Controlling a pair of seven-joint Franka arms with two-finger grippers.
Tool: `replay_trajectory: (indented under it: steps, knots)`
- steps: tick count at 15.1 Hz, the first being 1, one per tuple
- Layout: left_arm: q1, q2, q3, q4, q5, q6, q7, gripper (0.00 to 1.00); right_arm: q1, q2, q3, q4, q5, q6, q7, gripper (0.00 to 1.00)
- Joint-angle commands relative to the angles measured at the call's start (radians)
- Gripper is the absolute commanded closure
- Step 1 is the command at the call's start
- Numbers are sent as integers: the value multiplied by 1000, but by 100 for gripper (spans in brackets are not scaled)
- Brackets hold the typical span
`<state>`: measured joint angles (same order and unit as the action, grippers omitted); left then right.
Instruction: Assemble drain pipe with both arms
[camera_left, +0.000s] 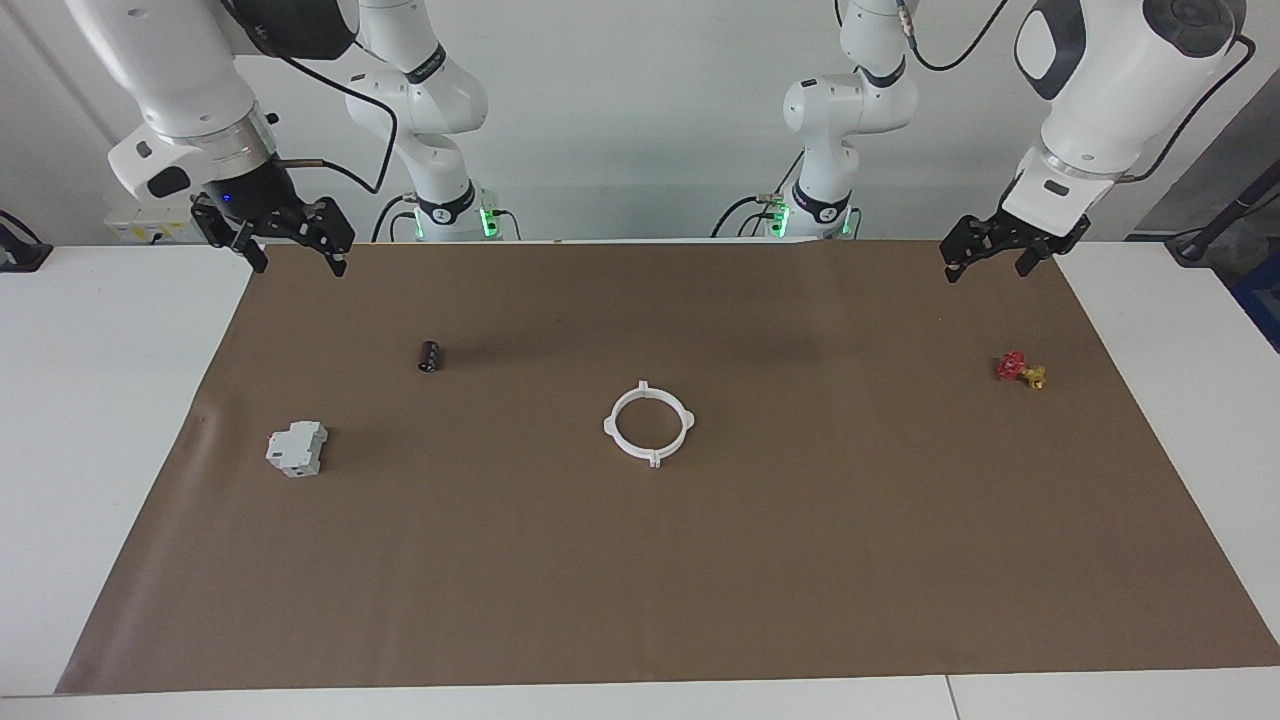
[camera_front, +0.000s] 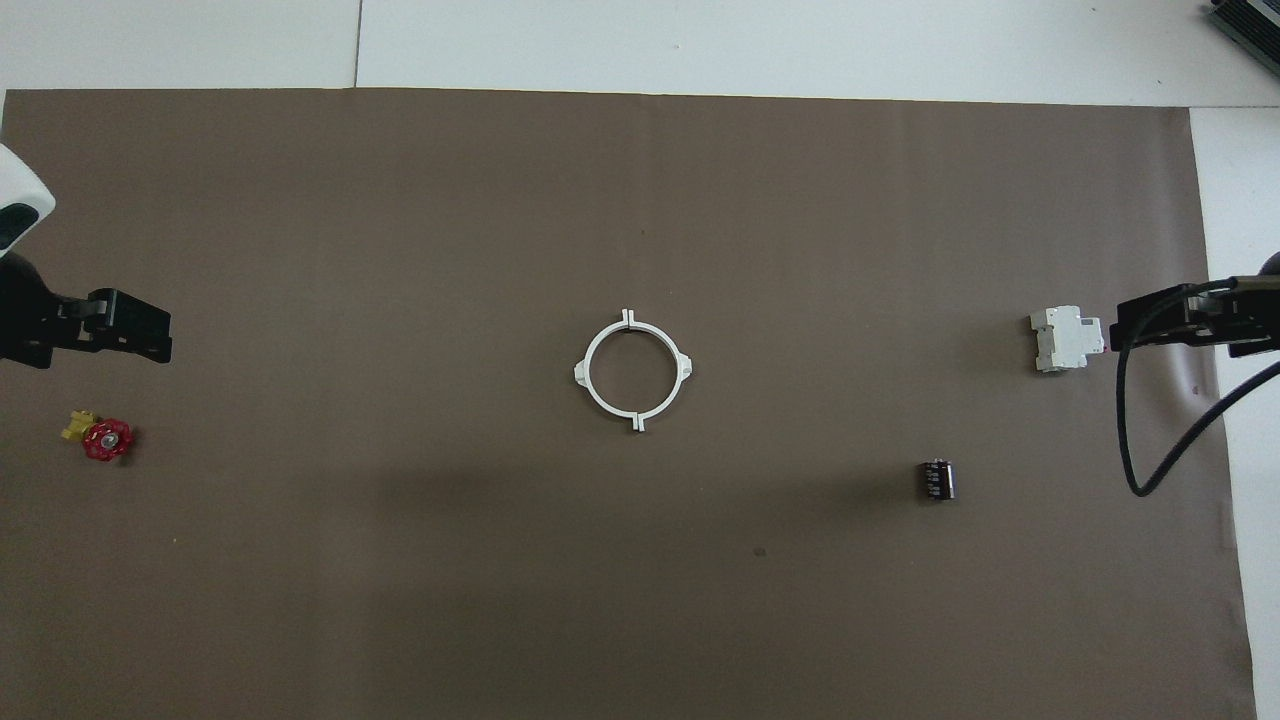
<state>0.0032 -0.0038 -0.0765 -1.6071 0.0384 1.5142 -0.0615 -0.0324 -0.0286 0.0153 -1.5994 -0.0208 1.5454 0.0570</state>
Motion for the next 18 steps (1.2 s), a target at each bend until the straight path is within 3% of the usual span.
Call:
replay_trajectory:
  steps: [1, 18]
  knots:
    - [-20, -16, 24, -11, -17, 11, -12, 0, -7, -2, 5, -4, 16, -10, 12, 0]
    - [-8, 11, 18, 35, -18, -2, -17, 0, -9, -2, 3, -4, 16, -10, 12, 0]
